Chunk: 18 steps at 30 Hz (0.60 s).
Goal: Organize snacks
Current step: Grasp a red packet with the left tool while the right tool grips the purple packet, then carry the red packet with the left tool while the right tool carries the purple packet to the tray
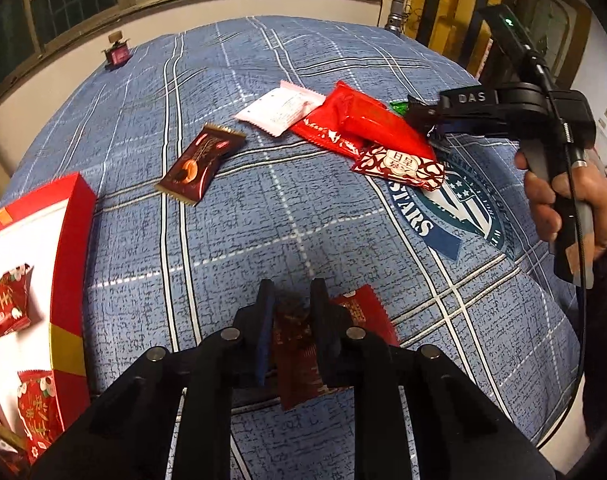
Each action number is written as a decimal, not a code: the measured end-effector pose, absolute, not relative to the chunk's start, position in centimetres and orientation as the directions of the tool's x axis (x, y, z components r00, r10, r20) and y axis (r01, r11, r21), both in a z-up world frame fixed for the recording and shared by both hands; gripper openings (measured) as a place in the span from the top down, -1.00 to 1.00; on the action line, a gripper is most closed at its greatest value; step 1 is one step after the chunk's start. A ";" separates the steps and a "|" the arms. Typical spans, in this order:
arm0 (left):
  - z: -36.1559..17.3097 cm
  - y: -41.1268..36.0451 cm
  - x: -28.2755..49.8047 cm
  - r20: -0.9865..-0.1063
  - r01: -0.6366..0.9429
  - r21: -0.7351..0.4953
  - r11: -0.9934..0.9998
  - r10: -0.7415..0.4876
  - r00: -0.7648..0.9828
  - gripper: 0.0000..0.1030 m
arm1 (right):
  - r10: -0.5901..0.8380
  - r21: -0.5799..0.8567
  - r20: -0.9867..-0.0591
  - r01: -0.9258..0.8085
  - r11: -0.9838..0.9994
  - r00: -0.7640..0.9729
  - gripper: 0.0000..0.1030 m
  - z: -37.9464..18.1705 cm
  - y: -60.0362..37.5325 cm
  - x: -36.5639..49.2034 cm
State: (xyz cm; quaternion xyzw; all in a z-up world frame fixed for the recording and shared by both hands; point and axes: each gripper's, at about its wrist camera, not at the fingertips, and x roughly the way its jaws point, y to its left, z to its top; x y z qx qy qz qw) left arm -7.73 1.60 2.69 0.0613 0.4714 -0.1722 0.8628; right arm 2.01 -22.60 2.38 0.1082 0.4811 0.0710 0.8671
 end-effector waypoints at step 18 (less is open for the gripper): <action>2.1 1.7 -12.1 -0.847 0.430 -0.108 0.896 -0.310 0.433 -0.26 | 0.412 0.400 -0.758 -0.138 0.906 0.506 0.48 4.2 -22.4 -9.2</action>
